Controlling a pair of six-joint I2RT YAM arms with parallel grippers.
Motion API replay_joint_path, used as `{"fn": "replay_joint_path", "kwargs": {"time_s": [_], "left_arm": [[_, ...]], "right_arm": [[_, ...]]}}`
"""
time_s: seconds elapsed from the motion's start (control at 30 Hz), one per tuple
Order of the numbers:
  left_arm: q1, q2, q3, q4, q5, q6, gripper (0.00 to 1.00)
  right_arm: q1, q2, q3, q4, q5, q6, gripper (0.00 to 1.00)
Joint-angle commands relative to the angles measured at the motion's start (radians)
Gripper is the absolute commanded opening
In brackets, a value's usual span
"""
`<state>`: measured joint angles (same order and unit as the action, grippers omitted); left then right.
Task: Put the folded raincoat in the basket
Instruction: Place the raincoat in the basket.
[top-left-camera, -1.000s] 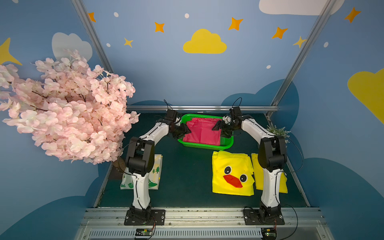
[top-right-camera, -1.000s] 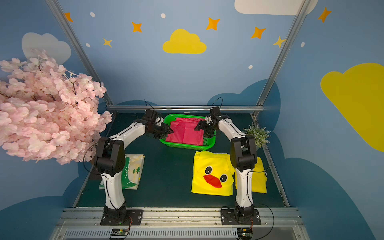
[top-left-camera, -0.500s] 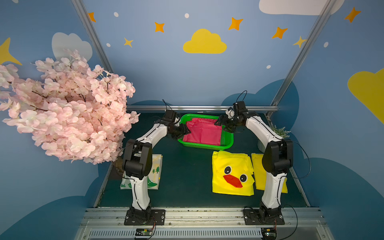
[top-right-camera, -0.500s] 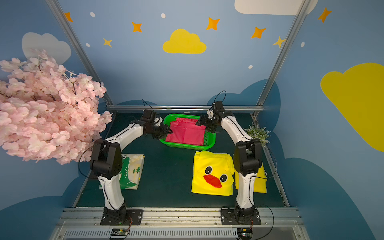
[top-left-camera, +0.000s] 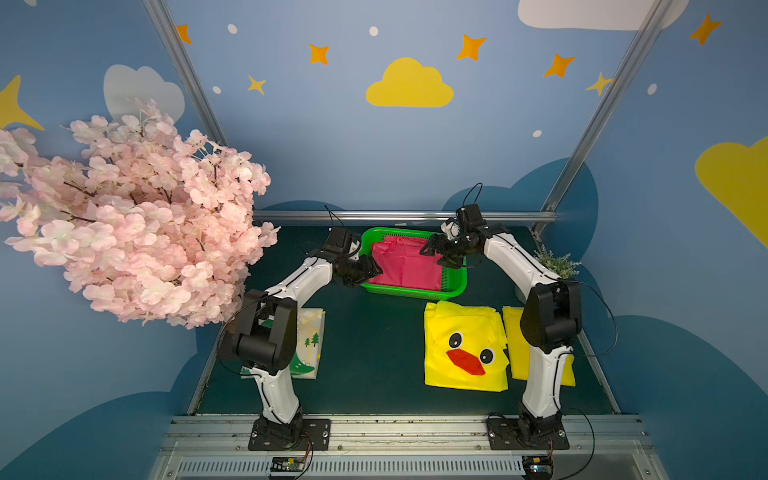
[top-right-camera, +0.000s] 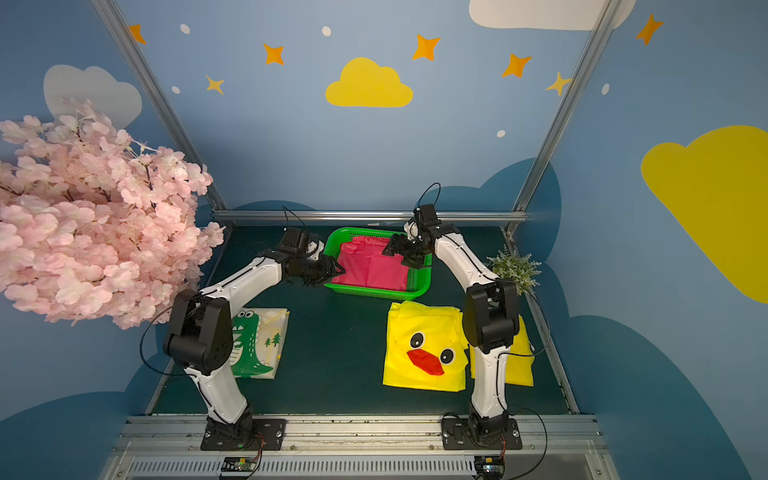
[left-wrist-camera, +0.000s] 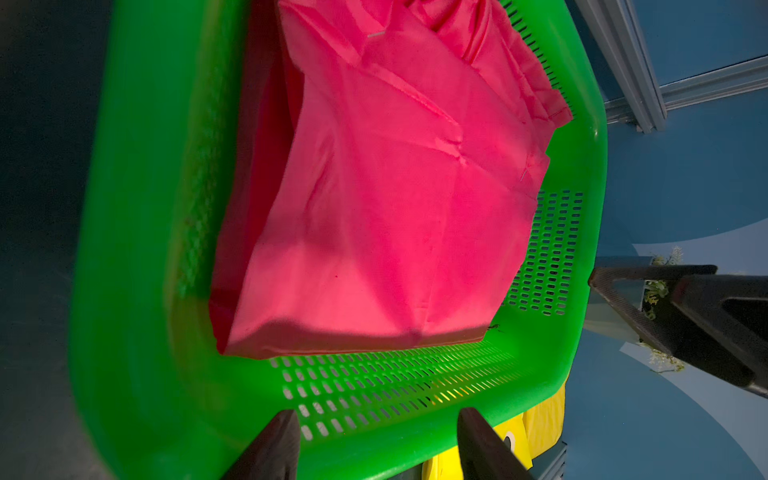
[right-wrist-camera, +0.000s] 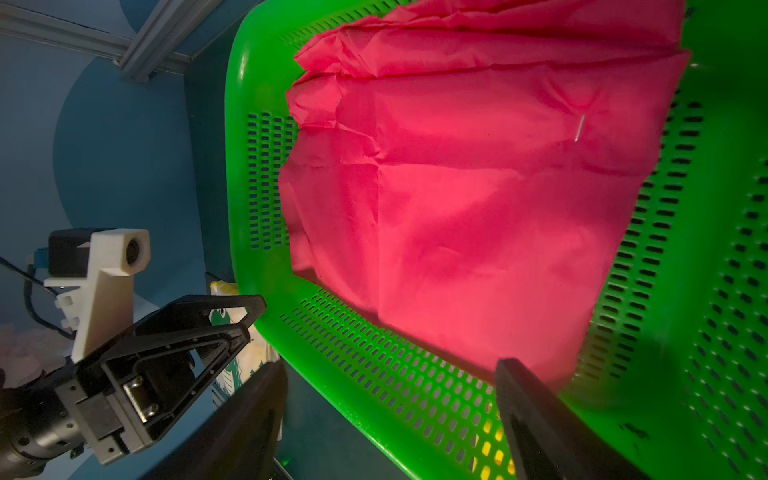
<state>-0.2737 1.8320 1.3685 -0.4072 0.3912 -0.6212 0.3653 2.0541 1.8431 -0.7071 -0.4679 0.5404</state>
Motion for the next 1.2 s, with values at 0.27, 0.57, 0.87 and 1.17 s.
{"fn": "replay_joint_path", "kwargs": {"time_s": [0.27, 0.57, 0.87, 1.17], "left_arm": [[-0.021, -0.077, -0.004, -0.051, -0.045, -0.017, 0.65], [-0.022, -0.165, 0.043, -0.095, -0.087, 0.025, 0.68], [-0.024, -0.045, 0.140, -0.051, -0.036, 0.047, 0.71], [-0.041, 0.249, 0.456, -0.094, 0.041, 0.053, 0.71]], "right_arm": [[0.094, 0.242, 0.254, -0.119, -0.032, -0.033, 0.83], [0.108, 0.344, 0.334, -0.180, -0.015, -0.053, 0.82], [0.089, 0.250, 0.340, -0.186, 0.013, -0.061, 0.82], [0.042, 0.215, 0.288, -0.184, 0.026, -0.065, 0.82]]}}
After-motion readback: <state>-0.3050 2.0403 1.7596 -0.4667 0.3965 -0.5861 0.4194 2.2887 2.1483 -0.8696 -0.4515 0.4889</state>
